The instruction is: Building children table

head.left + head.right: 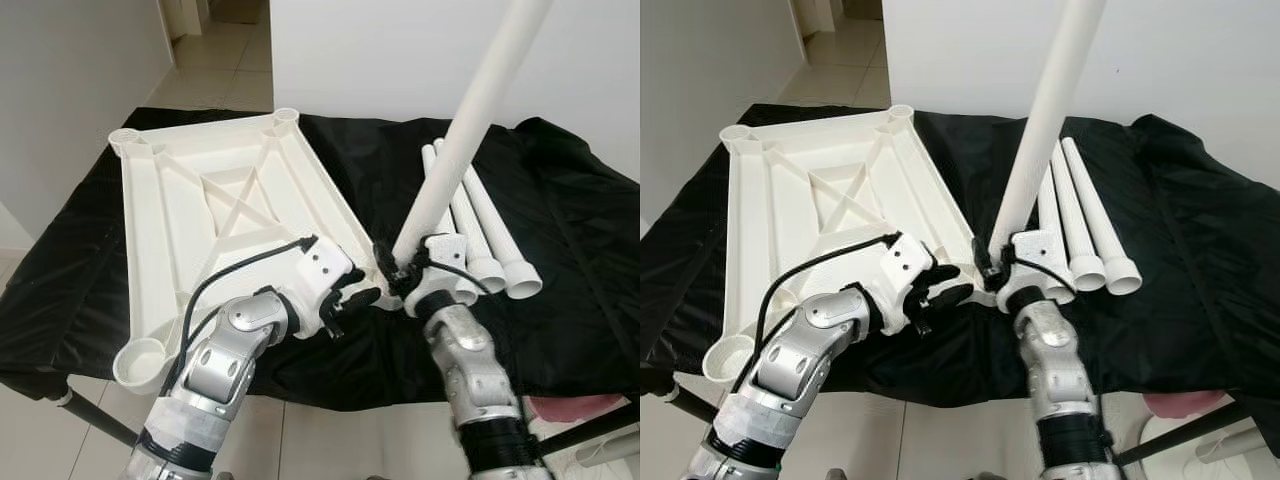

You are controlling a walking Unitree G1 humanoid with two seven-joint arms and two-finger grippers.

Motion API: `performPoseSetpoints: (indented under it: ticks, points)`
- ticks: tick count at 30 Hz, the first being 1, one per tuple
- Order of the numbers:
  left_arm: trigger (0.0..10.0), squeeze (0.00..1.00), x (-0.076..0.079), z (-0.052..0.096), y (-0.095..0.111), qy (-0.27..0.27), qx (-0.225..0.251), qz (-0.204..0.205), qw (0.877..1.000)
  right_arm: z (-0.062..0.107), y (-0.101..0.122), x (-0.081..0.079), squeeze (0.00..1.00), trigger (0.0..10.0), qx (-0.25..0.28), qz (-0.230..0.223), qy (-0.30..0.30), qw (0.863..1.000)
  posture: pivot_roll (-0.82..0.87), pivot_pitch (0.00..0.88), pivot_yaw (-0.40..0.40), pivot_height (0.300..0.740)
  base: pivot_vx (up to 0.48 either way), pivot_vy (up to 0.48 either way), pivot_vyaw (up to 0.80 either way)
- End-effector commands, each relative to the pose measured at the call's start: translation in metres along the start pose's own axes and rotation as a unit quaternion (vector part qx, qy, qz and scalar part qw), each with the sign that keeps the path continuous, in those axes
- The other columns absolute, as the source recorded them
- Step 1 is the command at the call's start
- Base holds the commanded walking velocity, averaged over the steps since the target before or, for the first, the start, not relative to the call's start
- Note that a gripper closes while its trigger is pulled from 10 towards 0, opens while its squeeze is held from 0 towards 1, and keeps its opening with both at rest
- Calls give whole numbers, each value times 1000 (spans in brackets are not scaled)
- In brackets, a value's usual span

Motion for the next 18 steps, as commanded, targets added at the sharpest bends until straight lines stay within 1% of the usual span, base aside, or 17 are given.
performPoseSetpoints:
  ticks: [1, 2, 4, 5, 6, 8, 12, 18]
  points:
    - [10000, 0, -4, 2, -3, 33, -13, 0, 999, 5, 0, 11, 0, 10000, 10, -17, -69, 997, -21, 0, -38, 740, 0, 0, 0]
    - [10000, 0, -4, 2, -3, 33, -13, -1, 999, 7, -2, 10, 0, 10000, 14, -12, -87, 996, -21, 0, -38, 740, 0, 0, 0]
    - [10000, 0, -2, 3, -3, 32, -12, 0, 999, 8, -8, -7, 0, 10000, 7, -28, -70, 997, -17, 0, -38, 740, 0, 0, 0]
    - [10000, 0, -2, 3, -3, 32, -12, 0, 999, 8, -8, -7, 0, 10000, 7, -28, -70, 997, -17, 0, -38, 740, 0, 0, 0]
    - [10000, 0, -2, 3, -3, 32, -12, 0, 999, 8, -8, -13, 0, 10000, 7, -33, -56, 998, -18, 0, -38, 740, 0, 0, 0]
    - [10000, 0, -2, 3, -3, 32, -12, -1, 999, 8, -7, -14, 0, 10000, 9, -35, -51, 998, -19, 0, -38, 740, 0, 0, 0]
    - [10000, 0, -3, 2, -3, 33, -13, -2, 999, 10, -2, -8, 0, 10000, 12, -20, -70, 997, -18, 0, -43, 740, 0, 0, 0]
    - [10000, 0, -3, 3, -2, 34, -12, -3, 999, 12, 1, -6, 0, 10000, 18, -13, -74, 997, -15, 0, -47, 740, 0, 0, 0]
Point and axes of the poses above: a point about 5 cm out from each wrist's last joint towards the gripper, its own z axis pointing back from the gripper into the wrist, its own y axis along the axis of the wrist's last joint, x = y × z, the point moved 3 cm from there along -z, pointing out of the wrist towards the gripper, and after that the axes turned 15 degrees about -z, right-handed, at the moved point
